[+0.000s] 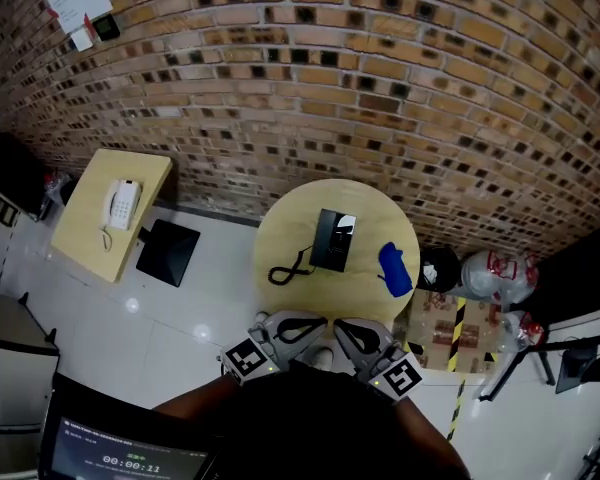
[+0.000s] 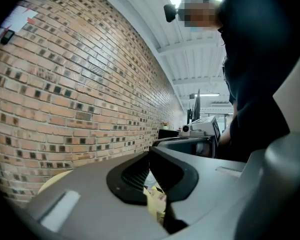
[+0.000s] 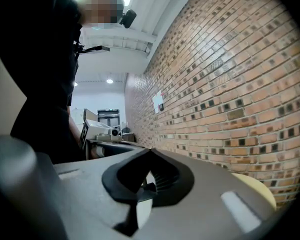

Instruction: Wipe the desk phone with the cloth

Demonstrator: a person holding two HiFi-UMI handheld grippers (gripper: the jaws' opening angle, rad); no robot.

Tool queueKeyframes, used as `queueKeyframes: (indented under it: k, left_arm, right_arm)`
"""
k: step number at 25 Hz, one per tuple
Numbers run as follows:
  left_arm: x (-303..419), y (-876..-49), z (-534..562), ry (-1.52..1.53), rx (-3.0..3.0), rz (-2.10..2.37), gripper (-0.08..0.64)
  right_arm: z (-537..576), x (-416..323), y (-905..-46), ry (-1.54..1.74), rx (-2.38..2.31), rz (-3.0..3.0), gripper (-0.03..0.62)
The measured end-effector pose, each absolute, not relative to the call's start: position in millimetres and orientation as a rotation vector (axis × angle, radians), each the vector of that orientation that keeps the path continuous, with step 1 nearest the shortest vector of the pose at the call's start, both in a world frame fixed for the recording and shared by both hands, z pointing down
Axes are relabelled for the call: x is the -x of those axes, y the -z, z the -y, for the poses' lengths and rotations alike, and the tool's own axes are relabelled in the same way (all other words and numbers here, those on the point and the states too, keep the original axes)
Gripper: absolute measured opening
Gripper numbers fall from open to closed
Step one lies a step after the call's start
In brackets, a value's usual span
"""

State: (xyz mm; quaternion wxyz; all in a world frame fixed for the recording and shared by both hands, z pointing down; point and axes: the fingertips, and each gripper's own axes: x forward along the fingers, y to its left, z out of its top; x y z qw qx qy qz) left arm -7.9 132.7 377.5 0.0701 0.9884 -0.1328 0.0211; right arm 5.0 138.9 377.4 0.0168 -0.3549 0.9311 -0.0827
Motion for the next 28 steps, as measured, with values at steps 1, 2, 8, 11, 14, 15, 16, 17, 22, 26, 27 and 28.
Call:
queueKeyframes:
  k: [1,2,8,11,14,15,16,17,22,26,27,28]
  left_arm:
    - [7.9,-376.6,-133.0,-0.060,-2.970,0.402,0.000]
    - [7.9,-375.8,-133.3,-0.060,-2.968,0.402,0.000]
    - [7.5,-373.1,-132.6,-0.057,-2.971,0.416,0.000]
    - [8.6,-370.3,-126.2,-0.044,-2.974,0.443,0.000]
    - [8.2,-366.7,-120.3,-0.033,-2.984,0.454,0.000]
    - [7.6,-365.3,-119.0,-0.030,-2.985,0.454,0.000]
    - [6.9,-364.1,-117.9,-0.028,-2.986,0.454,0.000]
    - [6.2,-363.1,-116.9,-0.027,-2.988,0.455,0.000]
    - [4.7,-356.8,-107.3,-0.008,-2.993,0.470,0.000]
    - [5.0,-355.2,-99.2,-0.005,-2.999,0.476,0.000]
    - [5.1,-355.3,-98.3,-0.008,-3.002,0.474,0.000]
    - [5.1,-355.5,-97.5,-0.012,-3.006,0.472,0.000]
  right_arm:
    - [-138.7,-5.0,-376.2,0.251,1.105,-2.894,0.000]
    - [-138.6,-4.9,-375.6,0.245,1.109,-2.897,0.000]
    - [-137.1,-4.8,-376.1,0.251,1.129,-2.908,0.000]
    - [-133.1,-7.5,-373.7,0.234,1.142,-2.904,0.000]
    - [-128.3,-8.2,-370.4,0.216,1.146,-2.903,0.000]
    - [-126.8,-8.3,-370.1,0.213,1.148,-2.904,0.000]
    - [-125.4,-8.4,-370.0,0.212,1.151,-2.905,0.000]
    - [-124.2,-8.7,-370.1,0.216,1.155,-2.904,0.000]
    - [-117.2,-10.7,-370.7,0.235,1.176,-2.896,0.000]
    - [-111.7,-12.4,-371.0,0.238,1.186,-2.888,0.000]
    - [-110.9,-12.5,-371.0,0.239,1.187,-2.887,0.000]
    - [-110.2,-12.6,-371.2,0.240,1.188,-2.886,0.000]
